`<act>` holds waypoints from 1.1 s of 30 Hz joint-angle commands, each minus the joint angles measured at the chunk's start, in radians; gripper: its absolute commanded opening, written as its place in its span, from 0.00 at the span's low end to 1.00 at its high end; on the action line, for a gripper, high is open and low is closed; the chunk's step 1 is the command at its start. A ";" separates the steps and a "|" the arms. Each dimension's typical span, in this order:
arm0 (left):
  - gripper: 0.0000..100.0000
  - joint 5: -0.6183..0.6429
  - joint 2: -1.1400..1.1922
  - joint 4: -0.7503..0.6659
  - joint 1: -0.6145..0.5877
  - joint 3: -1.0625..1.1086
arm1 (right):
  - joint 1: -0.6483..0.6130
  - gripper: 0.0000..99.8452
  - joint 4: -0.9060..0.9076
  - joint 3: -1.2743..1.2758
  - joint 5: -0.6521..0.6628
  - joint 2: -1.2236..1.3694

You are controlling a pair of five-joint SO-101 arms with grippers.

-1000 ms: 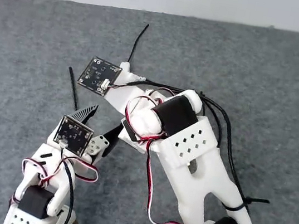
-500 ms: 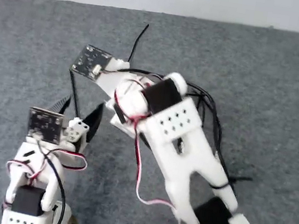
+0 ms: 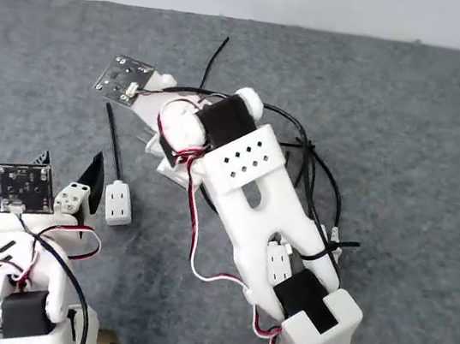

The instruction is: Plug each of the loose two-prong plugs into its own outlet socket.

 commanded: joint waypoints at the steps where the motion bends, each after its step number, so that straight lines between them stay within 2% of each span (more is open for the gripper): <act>1: 0.27 -0.011 -0.002 -0.058 0.012 0.042 | 0.044 0.01 0.044 0.015 0.018 -0.058; 4: 0.27 -0.017 -0.002 -0.114 0.041 0.094 | 0.031 0.01 0.044 0.121 0.018 -0.159; 9: 0.27 -0.017 -0.002 -0.117 0.044 0.101 | 0.013 0.01 0.012 0.422 0.018 -0.306; 13: 0.27 -0.017 0.000 -0.117 0.048 0.107 | 0.059 0.01 -0.202 0.735 0.017 -0.318; 17: 0.27 -0.018 -0.002 -0.117 0.068 0.113 | 0.058 0.01 -0.420 0.916 0.011 -0.308; 23: 0.27 -0.018 -0.002 -0.121 0.068 0.122 | 0.054 0.01 -0.545 0.967 -0.104 -0.280; 33: 0.27 -0.018 -0.002 -0.121 0.068 0.122 | 0.048 0.01 -0.541 0.832 -0.103 0.002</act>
